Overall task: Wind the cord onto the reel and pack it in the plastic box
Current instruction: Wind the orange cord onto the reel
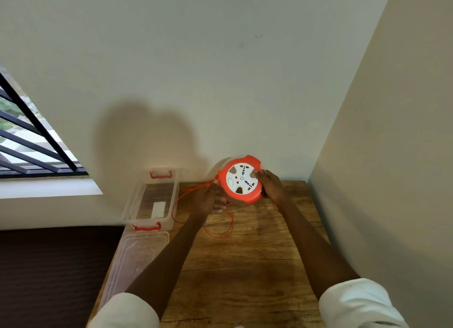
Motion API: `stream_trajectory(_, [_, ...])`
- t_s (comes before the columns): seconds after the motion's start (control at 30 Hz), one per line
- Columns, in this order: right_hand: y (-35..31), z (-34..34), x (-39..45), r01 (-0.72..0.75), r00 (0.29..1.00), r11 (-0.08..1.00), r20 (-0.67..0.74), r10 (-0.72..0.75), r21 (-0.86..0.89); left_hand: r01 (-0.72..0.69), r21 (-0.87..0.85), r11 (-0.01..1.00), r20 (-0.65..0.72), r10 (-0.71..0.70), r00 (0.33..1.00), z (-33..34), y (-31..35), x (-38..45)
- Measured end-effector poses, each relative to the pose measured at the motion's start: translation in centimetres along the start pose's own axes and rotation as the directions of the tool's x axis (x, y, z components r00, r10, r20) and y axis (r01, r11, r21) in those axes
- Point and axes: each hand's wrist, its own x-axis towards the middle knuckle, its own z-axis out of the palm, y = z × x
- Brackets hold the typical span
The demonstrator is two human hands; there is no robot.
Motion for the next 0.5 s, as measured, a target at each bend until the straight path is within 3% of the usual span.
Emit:
stream_trajectory(0.07, [0.0, -0.3, 0.4, 0.013, 0.999, 1.0, -0.051, -0.013, 0.0, -0.116, 0.207, 0.971, -0.088, 0.137, 0.987, -0.8, 0.0, 0.5])
stream_trajectory(0.1, [-0.2, -0.5, 0.5, 0.026, 0.997, 1.0, -0.067, -0.025, 0.003, -0.174, 0.419, 0.891, -0.115, 0.242, 0.963, -1.3, 0.0, 0.9])
stream_trajectory(0.17, [-0.7, -0.9, 0.6, 0.046, 0.996, 0.999, -0.082, -0.046, -0.004, -0.187, 0.775, 0.604, -0.11, 0.42, 0.901, -1.9, 0.5, 1.7])
stream_trajectory(0.2, [-1.0, -1.0, 0.7, 0.055, 0.995, 0.998, -0.082, -0.056, -0.018, -0.2, 0.833, 0.516, -0.081, 0.471, 0.878, -1.9, 1.0, 1.9])
stream_trajectory(0.33, [-2.3, -1.0, 1.1, 0.075, 0.992, 0.996, -0.097, -0.08, -0.055, -0.379, 0.845, 0.377, 0.137, 0.532, 0.835, -1.1, 2.7, 1.8])
stream_trajectory(0.5, [-3.4, -1.1, 1.4, 0.095, 0.988, 0.993, -0.118, -0.103, -0.073, -0.351, 0.844, 0.406, 0.124, 0.489, 0.863, 0.8, 3.3, 2.3])
